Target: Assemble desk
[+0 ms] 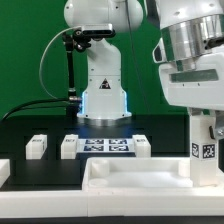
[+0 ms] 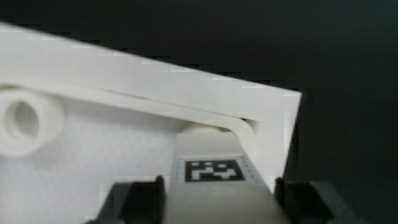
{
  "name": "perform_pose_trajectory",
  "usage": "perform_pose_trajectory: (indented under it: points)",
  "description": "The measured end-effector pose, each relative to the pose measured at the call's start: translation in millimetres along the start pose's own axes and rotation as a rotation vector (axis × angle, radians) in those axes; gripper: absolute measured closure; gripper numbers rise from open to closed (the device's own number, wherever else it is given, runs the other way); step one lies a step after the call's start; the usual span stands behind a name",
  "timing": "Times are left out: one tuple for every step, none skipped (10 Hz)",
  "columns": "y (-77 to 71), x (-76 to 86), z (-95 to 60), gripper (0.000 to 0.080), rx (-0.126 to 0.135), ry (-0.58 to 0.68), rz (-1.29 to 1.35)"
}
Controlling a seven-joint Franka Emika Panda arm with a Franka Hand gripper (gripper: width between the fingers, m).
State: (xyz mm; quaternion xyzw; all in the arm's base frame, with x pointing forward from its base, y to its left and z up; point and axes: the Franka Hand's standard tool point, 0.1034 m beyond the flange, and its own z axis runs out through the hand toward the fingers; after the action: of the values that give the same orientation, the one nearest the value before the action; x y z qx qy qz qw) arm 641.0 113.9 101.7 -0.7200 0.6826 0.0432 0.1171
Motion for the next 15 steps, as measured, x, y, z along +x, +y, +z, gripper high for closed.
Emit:
perform_pose_trajectory:
  points:
    - [0.2, -1.4, 0.3, 0.0509, -0.001, 0.000, 0.010]
    - [0.2, -1.2, 0.4, 0.0507, -0.001, 0.000, -0.009]
    - [0.2, -1.4, 0.4, 0.0507, -0.001, 0.000, -0.030]
    - [0.4, -0.6, 0.0, 0.0336, -0.006, 0.007, -0.132]
    - [-0.1, -0.8, -1.1, 0.0195, -0.014, 0.010, -0.342]
    - [-0.5, 0.1, -1.5, 0.0164, -0.014, 0.007, -0.531]
    - [0.0, -0.3, -1.3, 0.0164, -0.018, 0.008, -0.634]
    - [0.0, 0.3, -1.3, 0.0152, -0.019, 0.008, -0.705]
    - [0.0, 0.7, -1.3, 0.0152, -0.019, 0.007, -0.775]
    - [0.0, 0.9, -1.3, 0.0151, -0.019, 0.007, -0.850]
    - [-0.1, 1.2, -1.4, 0.0151, -0.020, 0.007, -0.924]
    - [0.9, 3.0, -2.3, 0.0151, -0.055, 0.005, -1.113]
    - [-3.2, 3.5, -2.4, 0.0151, -0.076, 0.004, -1.247]
    - [-2.7, 4.0, -1.8, 0.0151, -0.075, 0.006, -1.232]
    - [-2.6, 4.1, -1.5, 0.0177, -0.076, 0.007, -1.218]
